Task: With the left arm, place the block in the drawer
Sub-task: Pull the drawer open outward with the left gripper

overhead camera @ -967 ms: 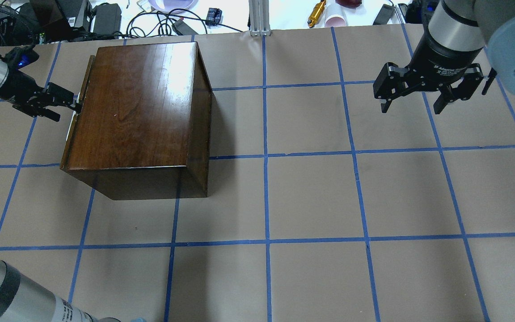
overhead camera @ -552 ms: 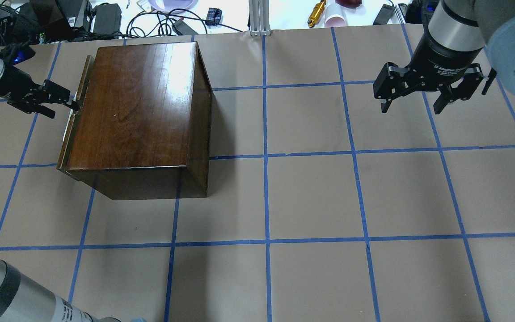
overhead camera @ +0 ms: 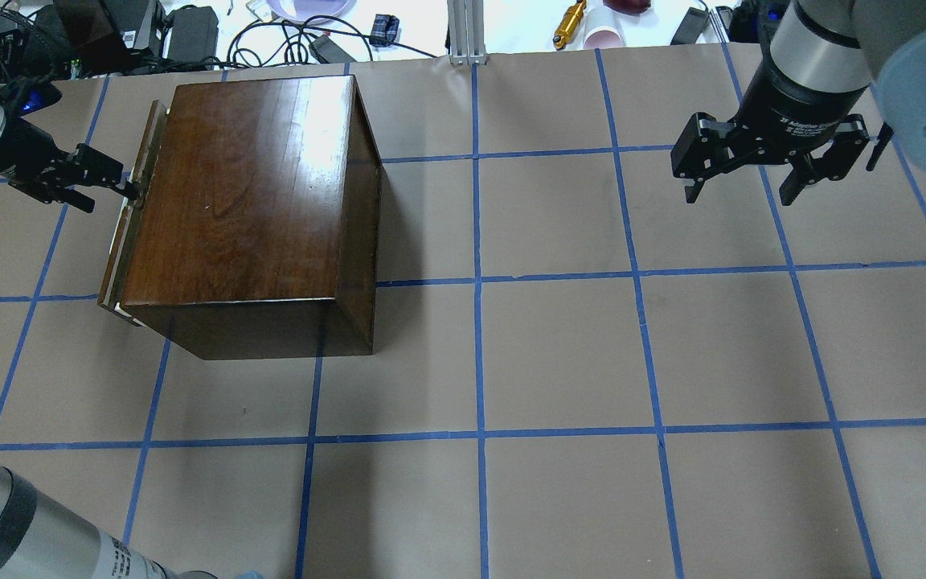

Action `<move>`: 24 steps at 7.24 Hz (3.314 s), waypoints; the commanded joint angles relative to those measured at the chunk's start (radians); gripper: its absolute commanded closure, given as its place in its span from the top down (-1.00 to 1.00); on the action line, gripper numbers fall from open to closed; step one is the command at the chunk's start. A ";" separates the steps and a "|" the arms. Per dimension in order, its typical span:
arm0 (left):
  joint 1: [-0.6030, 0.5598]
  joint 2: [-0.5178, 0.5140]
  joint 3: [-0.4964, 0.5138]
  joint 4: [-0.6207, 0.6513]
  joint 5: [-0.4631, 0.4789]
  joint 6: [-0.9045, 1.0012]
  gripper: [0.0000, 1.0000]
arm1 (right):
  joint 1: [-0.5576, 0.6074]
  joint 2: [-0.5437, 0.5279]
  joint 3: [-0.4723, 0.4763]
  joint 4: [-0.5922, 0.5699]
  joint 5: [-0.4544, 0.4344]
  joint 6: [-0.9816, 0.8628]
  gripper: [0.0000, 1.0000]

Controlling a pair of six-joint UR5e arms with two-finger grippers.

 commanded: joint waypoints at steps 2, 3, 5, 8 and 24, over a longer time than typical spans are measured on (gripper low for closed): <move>0.000 -0.005 0.012 0.000 0.021 0.008 1.00 | 0.000 0.000 0.001 0.000 0.000 0.000 1.00; 0.002 -0.006 0.014 0.000 0.021 0.009 1.00 | -0.001 0.000 0.000 0.000 0.000 0.000 1.00; 0.005 -0.009 0.017 0.000 0.022 0.018 1.00 | 0.000 0.000 0.000 0.000 0.000 0.000 1.00; 0.006 -0.011 0.025 0.000 0.053 0.024 1.00 | 0.000 0.000 0.000 0.000 0.000 0.000 1.00; 0.014 -0.035 0.066 0.015 0.096 0.075 1.00 | 0.000 0.000 0.000 0.000 0.000 0.000 1.00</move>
